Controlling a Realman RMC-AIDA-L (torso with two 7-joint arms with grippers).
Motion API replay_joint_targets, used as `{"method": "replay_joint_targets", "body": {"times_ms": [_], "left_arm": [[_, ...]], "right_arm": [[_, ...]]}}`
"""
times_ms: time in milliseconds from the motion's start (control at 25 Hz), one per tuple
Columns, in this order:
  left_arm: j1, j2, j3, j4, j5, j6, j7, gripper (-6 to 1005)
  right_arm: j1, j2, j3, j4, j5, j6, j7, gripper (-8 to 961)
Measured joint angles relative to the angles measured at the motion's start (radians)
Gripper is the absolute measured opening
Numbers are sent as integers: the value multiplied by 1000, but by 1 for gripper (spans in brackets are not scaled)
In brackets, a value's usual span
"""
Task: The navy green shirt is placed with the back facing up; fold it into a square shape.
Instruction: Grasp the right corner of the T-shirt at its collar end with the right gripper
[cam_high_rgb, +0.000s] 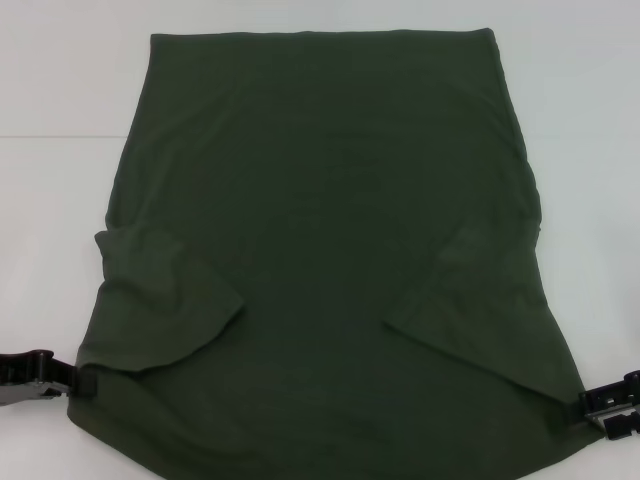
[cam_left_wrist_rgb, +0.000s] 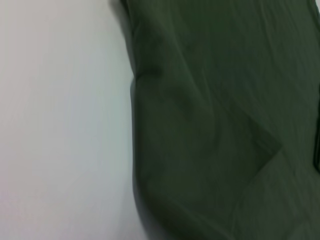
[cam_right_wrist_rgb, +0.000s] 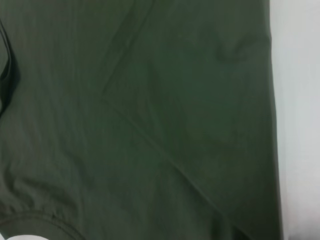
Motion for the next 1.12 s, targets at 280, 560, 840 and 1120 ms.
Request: {"method": "replay_joint_targets", "body": {"times_ms": [280,560,840,1120], "left_arm": [[-2,0,1,-1,0,0,0,32],[-2,-4,1,-1,0,-1,0,32],[-2,-5,0,-1,0,-3,1,31],[-2,-5,0,-1,0,-3,1,32]], "right_arm": [[-1,-2,-9,-1,0,8,0,851],[1,0,-16,-1,0,12,0,846],[3,3,-17,0,0,17,-1,842],[7,14,-18,0,0,17,-5,838]]}}
